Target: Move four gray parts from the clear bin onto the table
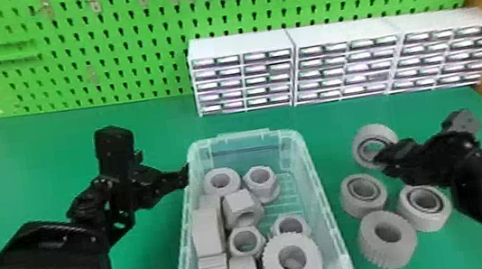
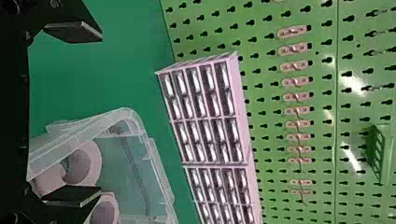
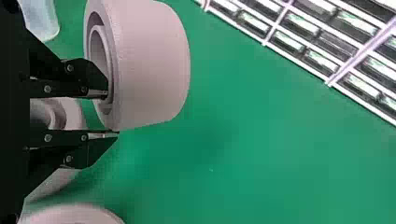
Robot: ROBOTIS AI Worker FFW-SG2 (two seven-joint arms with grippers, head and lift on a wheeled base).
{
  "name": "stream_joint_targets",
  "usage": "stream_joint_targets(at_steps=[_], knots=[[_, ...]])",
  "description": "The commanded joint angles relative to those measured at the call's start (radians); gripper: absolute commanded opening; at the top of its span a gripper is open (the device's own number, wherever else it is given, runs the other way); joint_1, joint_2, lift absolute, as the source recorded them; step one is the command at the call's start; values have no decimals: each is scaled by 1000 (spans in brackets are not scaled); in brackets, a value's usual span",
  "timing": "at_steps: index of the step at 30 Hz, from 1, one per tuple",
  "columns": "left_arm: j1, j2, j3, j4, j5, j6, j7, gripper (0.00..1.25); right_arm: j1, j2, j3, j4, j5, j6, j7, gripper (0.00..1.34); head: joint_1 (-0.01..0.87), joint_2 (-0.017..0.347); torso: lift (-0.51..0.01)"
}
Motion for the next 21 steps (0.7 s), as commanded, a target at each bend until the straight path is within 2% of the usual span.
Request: stream_joint_targets(at_steps=[1,5,7,8,12,15,18,21], knots=[[-5,4,-1,1,-10,11,-17,1118,4,13,15,0,-71,-83,-22,327,686,26,-50],[-6,4,-1,-1,-16,15,-26,1118,7,24,8,0,-81,-95,-59,327,686,26,-50],[-6,4,-1,-1,-18,17,-26,1118,4,11,21,0,-78,-78,-90,327,686,26,-50],[-6,4,-1,1,-18,17,-26,1118,-2,1,29,0,-72,-59,-104,327,686,26,-50],[-8,4,0,1,-24,18,-32,1117,-39,-73,92,13,-61,53,-179,327,686,26,-50],[-9,4,0,1,-27,21,-35,1117,-77,-110,115,47,-51,144,-212,327,686,26,-50],[-12,4,2,1,-30,26,-40,1115,-111,-122,118,66,-1,218,-237,327,686,26,-50],[-15,5,2,1,-35,32,-46,1115,-140,-115,84,87,55,285,-246,327,686,26,-50]])
